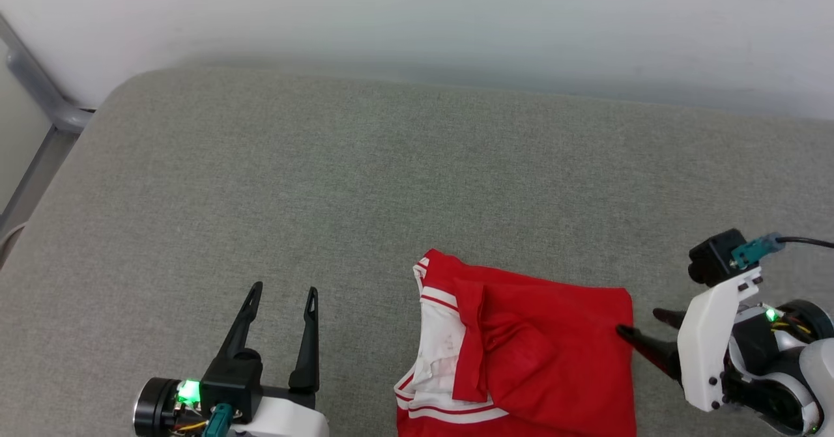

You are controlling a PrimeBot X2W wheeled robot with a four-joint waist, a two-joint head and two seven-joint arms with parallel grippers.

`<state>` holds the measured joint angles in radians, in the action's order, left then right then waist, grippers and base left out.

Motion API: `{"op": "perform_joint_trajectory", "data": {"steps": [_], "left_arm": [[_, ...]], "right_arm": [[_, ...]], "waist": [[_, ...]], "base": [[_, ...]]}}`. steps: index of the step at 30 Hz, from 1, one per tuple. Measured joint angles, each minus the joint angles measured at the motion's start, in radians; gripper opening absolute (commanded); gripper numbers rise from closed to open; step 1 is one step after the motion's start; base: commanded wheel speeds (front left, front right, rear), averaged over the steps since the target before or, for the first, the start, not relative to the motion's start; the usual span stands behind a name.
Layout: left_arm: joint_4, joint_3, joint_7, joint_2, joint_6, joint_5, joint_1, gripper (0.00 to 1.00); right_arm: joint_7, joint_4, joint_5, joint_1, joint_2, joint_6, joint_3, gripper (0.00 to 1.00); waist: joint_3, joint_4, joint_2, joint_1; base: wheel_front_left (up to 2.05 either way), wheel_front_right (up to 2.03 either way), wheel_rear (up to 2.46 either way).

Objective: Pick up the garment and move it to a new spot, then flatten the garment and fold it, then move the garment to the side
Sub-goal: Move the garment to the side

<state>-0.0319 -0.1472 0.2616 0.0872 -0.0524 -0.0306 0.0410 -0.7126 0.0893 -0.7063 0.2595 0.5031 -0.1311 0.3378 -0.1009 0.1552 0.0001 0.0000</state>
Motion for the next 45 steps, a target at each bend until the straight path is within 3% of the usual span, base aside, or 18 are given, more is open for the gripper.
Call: {"op": "perform_joint_trajectory", "data": {"steps": [7, 20, 21, 22, 32, 45], "left_arm": [[-0.001, -0.002, 0.0, -0.004, 0.005, 0.0, -0.03, 1.0], [-0.014, -0.004, 0.0, -0.011, 0.009, 0.0, -0.068, 1.0], [-0.014, -0.003, 0.0, -0.011, 0.009, 0.0, -0.068, 1.0], [-0.016, -0.002, 0.0, -0.011, 0.009, 0.0, -0.068, 1.0], [-0.021, 0.014, 0.0, -0.017, 0.005, 0.0, -0.059, 1.0], [-0.016, 0.033, 0.0, -0.016, 0.006, 0.0, -0.04, 1.0]], "right_arm": [[-0.044, 0.014, -0.05, -0.035, 0.001, 0.0, 0.034, 1.0], [0.017, 0.098, -0.054, -0.037, -0.035, 0.0, 0.117, 1.0], [0.027, 0.098, -0.055, -0.036, -0.032, 0.0, 0.126, 0.85], [0.041, 0.099, -0.055, -0.036, -0.03, 0.0, 0.131, 0.0], [0.155, 0.076, -0.055, 0.009, 0.001, 0.0, 0.166, 0.0], [0.22, -0.021, 0.063, 0.155, 0.181, 0.0, 0.214, 0.0]], "waist": [[-0.047, 0.017, 0.0, 0.0001], [-0.095, 0.044, 0.0, 0.0], [-0.093, 0.043, 0.0, 0.0], [-0.092, 0.042, 0.0, 0.0], [-0.066, 0.005, 0.0, 0.0001], [-0.042, -0.115, 0.0, 0.0]], "base": [[0.0, 0.0, 0.0], [0.0, 0.0, 0.0], [0.0, 0.0, 0.0], [0.0, 0.0, 0.0], [0.0, 0.0, 0.0], [0.0, 0.0, 0.0]]}}
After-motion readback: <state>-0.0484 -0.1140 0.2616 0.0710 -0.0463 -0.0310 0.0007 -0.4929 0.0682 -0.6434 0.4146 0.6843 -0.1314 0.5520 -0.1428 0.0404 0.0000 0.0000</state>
